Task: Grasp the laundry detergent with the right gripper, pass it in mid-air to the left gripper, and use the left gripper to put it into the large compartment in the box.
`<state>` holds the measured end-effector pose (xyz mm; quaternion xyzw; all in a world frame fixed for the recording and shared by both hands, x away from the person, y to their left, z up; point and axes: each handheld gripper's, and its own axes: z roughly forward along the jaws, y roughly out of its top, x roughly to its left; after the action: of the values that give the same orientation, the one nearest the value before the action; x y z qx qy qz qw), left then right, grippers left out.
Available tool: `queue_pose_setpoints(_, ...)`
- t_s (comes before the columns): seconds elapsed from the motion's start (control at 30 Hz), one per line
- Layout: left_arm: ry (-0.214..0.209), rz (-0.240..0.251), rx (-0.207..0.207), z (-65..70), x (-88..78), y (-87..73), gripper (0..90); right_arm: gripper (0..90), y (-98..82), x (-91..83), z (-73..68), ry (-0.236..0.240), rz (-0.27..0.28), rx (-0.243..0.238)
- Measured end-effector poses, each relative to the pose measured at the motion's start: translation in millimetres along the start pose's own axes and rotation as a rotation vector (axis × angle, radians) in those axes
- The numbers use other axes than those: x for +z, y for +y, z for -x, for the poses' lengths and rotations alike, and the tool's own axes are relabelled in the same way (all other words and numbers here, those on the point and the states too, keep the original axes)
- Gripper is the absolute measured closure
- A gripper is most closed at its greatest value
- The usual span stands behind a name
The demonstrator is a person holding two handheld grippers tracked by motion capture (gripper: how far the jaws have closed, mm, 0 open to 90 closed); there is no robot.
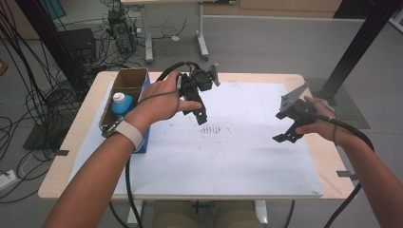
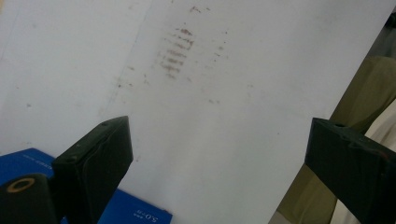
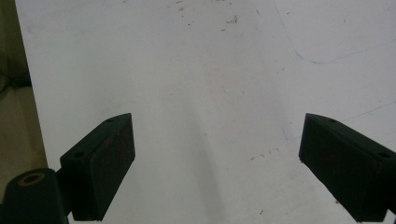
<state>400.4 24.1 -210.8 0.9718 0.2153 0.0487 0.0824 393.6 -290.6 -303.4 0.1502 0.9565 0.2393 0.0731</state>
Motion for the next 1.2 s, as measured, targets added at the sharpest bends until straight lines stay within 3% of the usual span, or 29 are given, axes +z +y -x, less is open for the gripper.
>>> queue_pose_setpoints(0.4,0.006,0.001,0.007,4.0,5.5,4.3,8.0,10.7,-1.9,1.6,-0.3,0.002,0.009,0.002)
queue_pose_setpoints(1.2,0.018,0.002,-0.016,-2.8,3.9,0.3,8.4,10.7,-3.9,0.2,0.3,-0.003,0.011,0.005)
